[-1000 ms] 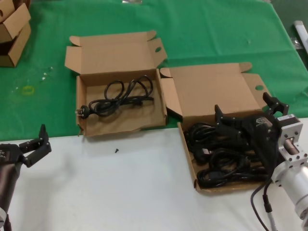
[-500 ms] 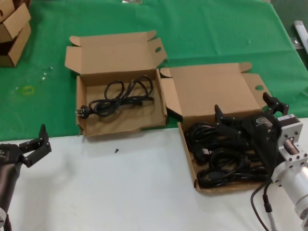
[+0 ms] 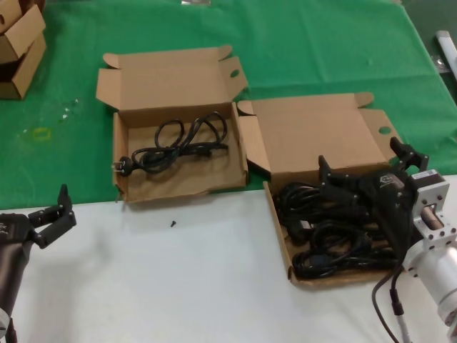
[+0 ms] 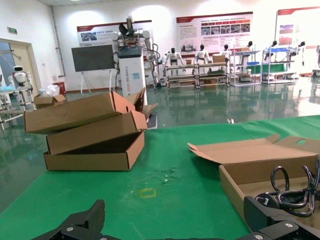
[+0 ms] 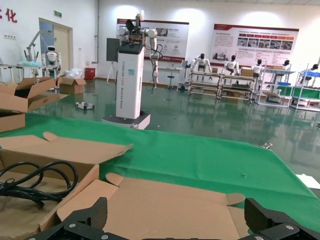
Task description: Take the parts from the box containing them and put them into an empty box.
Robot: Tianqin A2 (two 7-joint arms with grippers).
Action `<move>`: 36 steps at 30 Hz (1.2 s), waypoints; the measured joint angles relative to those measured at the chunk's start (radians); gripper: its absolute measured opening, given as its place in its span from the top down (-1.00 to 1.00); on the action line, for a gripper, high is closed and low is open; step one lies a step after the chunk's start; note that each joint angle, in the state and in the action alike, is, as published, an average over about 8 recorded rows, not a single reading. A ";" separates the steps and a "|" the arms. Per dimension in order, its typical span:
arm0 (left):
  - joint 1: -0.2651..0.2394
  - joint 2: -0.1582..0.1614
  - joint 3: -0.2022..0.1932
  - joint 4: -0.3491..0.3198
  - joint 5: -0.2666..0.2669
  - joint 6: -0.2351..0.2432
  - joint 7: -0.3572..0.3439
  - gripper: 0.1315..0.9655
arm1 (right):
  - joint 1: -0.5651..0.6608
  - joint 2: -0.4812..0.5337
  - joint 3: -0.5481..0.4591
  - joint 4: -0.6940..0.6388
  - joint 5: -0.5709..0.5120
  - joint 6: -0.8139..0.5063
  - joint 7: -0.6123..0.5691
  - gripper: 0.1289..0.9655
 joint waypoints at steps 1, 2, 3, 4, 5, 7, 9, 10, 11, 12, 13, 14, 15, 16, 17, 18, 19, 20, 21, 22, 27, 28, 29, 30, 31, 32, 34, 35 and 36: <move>0.000 0.000 0.000 0.000 0.000 0.000 0.000 -1.00 | 0.000 0.000 0.000 0.000 0.000 0.000 0.000 -1.00; 0.000 0.000 0.000 0.000 0.000 0.000 0.000 -1.00 | 0.000 0.000 0.000 0.000 0.000 0.000 0.000 -1.00; 0.000 0.000 0.000 0.000 0.000 0.000 0.000 -1.00 | 0.000 0.000 0.000 0.000 0.000 0.000 0.000 -1.00; 0.000 0.000 0.000 0.000 0.000 0.000 0.000 -1.00 | 0.000 0.000 0.000 0.000 0.000 0.000 0.000 -1.00; 0.000 0.000 0.000 0.000 0.000 0.000 0.000 -1.00 | 0.000 0.000 0.000 0.000 0.000 0.000 0.000 -1.00; 0.000 0.000 0.000 0.000 0.000 0.000 0.000 -1.00 | 0.000 0.000 0.000 0.000 0.000 0.000 0.000 -1.00; 0.000 0.000 0.000 0.000 0.000 0.000 0.000 -1.00 | 0.000 0.000 0.000 0.000 0.000 0.000 0.000 -1.00; 0.000 0.000 0.000 0.000 0.000 0.000 0.000 -1.00 | 0.000 0.000 0.000 0.000 0.000 0.000 0.000 -1.00; 0.000 0.000 0.000 0.000 0.000 0.000 0.000 -1.00 | 0.000 0.000 0.000 0.000 0.000 0.000 0.000 -1.00; 0.000 0.000 0.000 0.000 0.000 0.000 0.000 -1.00 | 0.000 0.000 0.000 0.000 0.000 0.000 0.000 -1.00; 0.000 0.000 0.000 0.000 0.000 0.000 0.000 -1.00 | 0.000 0.000 0.000 0.000 0.000 0.000 0.000 -1.00; 0.000 0.000 0.000 0.000 0.000 0.000 0.000 -1.00 | 0.000 0.000 0.000 0.000 0.000 0.000 0.000 -1.00; 0.000 0.000 0.000 0.000 0.000 0.000 0.000 -1.00 | 0.000 0.000 0.000 0.000 0.000 0.000 0.000 -1.00; 0.000 0.000 0.000 0.000 0.000 0.000 0.000 -1.00 | 0.000 0.000 0.000 0.000 0.000 0.000 0.000 -1.00; 0.000 0.000 0.000 0.000 0.000 0.000 0.000 -1.00 | 0.000 0.000 0.000 0.000 0.000 0.000 0.000 -1.00; 0.000 0.000 0.000 0.000 0.000 0.000 0.000 -1.00 | 0.000 0.000 0.000 0.000 0.000 0.000 0.000 -1.00; 0.000 0.000 0.000 0.000 0.000 0.000 0.000 -1.00 | 0.000 0.000 0.000 0.000 0.000 0.000 0.000 -1.00; 0.000 0.000 0.000 0.000 0.000 0.000 0.000 -1.00 | 0.000 0.000 0.000 0.000 0.000 0.000 0.000 -1.00; 0.000 0.000 0.000 0.000 0.000 0.000 0.000 -1.00 | 0.000 0.000 0.000 0.000 0.000 0.000 0.000 -1.00; 0.000 0.000 0.000 0.000 0.000 0.000 0.000 -1.00 | 0.000 0.000 0.000 0.000 0.000 0.000 0.000 -1.00; 0.000 0.000 0.000 0.000 0.000 0.000 0.000 -1.00 | 0.000 0.000 0.000 0.000 0.000 0.000 0.000 -1.00; 0.000 0.000 0.000 0.000 0.000 0.000 0.000 -1.00 | 0.000 0.000 0.000 0.000 0.000 0.000 0.000 -1.00; 0.000 0.000 0.000 0.000 0.000 0.000 0.000 -1.00 | 0.000 0.000 0.000 0.000 0.000 0.000 0.000 -1.00; 0.000 0.000 0.000 0.000 0.000 0.000 0.000 -1.00 | 0.000 0.000 0.000 0.000 0.000 0.000 0.000 -1.00; 0.000 0.000 0.000 0.000 0.000 0.000 0.000 -1.00 | 0.000 0.000 0.000 0.000 0.000 0.000 0.000 -1.00; 0.000 0.000 0.000 0.000 0.000 0.000 0.000 -1.00 | 0.000 0.000 0.000 0.000 0.000 0.000 0.000 -1.00; 0.000 0.000 0.000 0.000 0.000 0.000 0.000 -1.00 | 0.000 0.000 0.000 0.000 0.000 0.000 0.000 -1.00; 0.000 0.000 0.000 0.000 0.000 0.000 0.000 -1.00 | 0.000 0.000 0.000 0.000 0.000 0.000 0.000 -1.00; 0.000 0.000 0.000 0.000 0.000 0.000 0.000 -1.00 | 0.000 0.000 0.000 0.000 0.000 0.000 0.000 -1.00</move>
